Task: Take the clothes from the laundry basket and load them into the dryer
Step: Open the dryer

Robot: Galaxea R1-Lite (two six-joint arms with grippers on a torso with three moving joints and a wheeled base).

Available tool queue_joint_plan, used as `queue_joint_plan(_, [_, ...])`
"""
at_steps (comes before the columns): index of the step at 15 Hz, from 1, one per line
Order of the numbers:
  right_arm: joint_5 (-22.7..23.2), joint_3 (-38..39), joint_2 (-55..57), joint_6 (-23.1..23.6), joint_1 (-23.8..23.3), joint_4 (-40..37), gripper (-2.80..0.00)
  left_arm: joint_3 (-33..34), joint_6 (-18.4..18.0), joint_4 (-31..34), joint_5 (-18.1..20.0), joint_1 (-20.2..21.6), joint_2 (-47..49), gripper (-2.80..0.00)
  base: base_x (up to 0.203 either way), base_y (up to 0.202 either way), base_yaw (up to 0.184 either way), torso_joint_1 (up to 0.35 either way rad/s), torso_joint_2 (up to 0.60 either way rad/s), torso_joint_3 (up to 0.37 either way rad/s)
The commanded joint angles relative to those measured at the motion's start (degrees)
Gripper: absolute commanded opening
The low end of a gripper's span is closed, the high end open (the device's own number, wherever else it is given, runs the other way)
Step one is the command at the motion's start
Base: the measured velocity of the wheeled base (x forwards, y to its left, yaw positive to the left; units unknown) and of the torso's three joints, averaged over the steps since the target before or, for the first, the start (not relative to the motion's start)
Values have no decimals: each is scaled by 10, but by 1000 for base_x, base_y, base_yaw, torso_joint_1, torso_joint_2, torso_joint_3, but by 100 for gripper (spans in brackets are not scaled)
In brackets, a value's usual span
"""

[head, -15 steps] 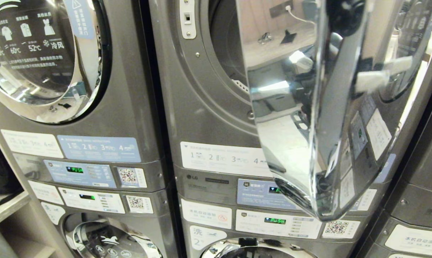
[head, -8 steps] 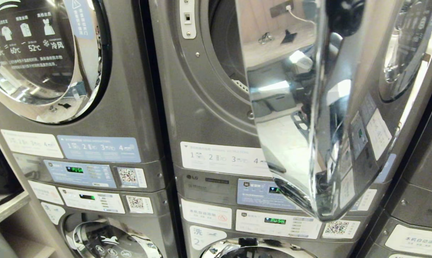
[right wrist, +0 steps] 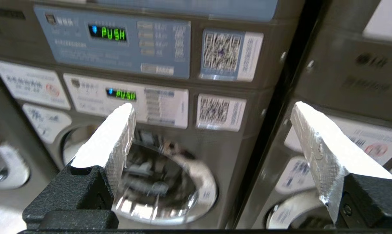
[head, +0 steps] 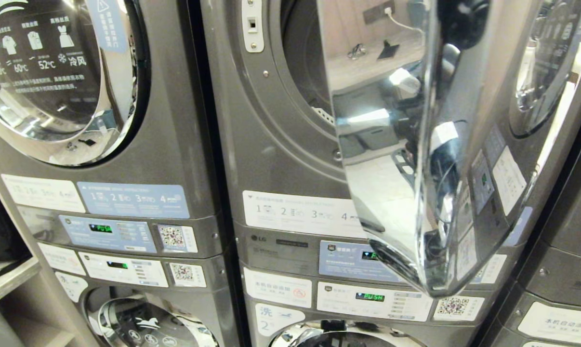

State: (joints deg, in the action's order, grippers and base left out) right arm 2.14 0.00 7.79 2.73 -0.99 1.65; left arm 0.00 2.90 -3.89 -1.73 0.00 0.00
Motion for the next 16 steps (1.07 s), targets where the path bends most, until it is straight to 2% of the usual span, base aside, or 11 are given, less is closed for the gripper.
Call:
queue_joint_plan(1, [-4,0,-76,8,5,-8,0,11,1,-1,0,0,0,-280,0,0,0,0,0,0])
queue_joint_plan(3, [-16,0,-78,23,11,-23,0,11,1,-1,0,0,0,-280,0,0,0,0,0,0])
queue_joint_plan(6, [-15,0,-78,22,11,-23,0,11,1,-1,0,0,0,-280,0,0,0,0,0,0])
queue_joint_plan(12, [-16,0,-78,4,11,-22,0,11,1,-1,0,0,0,-280,0,0,0,0,0,0])
queue_joint_plan(13, [-15,0,-78,7,11,-22,-280,11,1,-1,0,0,0,-280,0,0,0,0,0,0])
queue_joint_plan(16, [-16,0,-78,7,11,-23,-280,11,1,-1,0,0,0,-280,0,0,0,0,0,0])
